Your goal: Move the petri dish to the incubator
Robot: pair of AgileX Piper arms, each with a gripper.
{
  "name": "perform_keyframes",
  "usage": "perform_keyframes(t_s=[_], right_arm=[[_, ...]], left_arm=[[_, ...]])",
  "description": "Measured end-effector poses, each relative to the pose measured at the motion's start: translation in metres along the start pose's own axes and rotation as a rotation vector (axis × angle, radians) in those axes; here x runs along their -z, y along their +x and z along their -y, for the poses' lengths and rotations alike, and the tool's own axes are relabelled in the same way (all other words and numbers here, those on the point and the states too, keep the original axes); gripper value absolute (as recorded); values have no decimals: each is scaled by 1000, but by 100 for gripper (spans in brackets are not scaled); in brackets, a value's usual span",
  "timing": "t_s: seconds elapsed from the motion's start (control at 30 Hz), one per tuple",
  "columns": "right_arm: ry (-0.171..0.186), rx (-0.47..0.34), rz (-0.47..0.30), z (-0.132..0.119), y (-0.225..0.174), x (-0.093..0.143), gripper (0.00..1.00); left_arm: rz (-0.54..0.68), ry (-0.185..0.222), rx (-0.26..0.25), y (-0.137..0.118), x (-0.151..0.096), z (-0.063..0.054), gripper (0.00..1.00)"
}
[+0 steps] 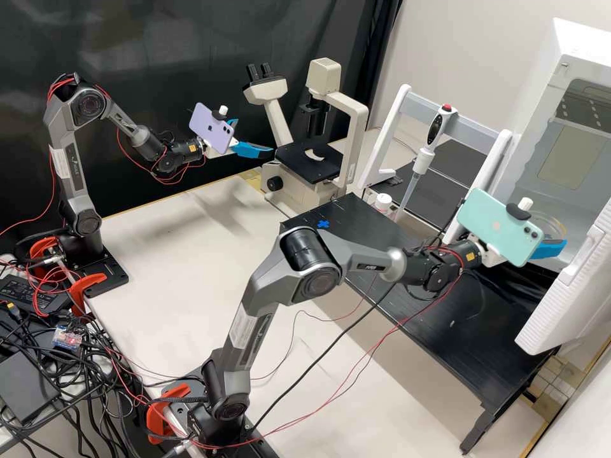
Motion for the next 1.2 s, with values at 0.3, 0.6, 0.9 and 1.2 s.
perform_keyframes(t_s=[0.3,0.6,0.9,1.2], right_arm=[[-5,16,79,11,65,-1,0],[-41,77,160,32,91,-23,0],[-64,80,142,39,93,-22,0],[-50,100,107,43,94,-20,0]], left_arm=[[0,0,0,0,0,0,100],[0,0,0,0,0,0,100],[0,0,0,0,0,0,100],[0,0,0,0,0,0,100]])
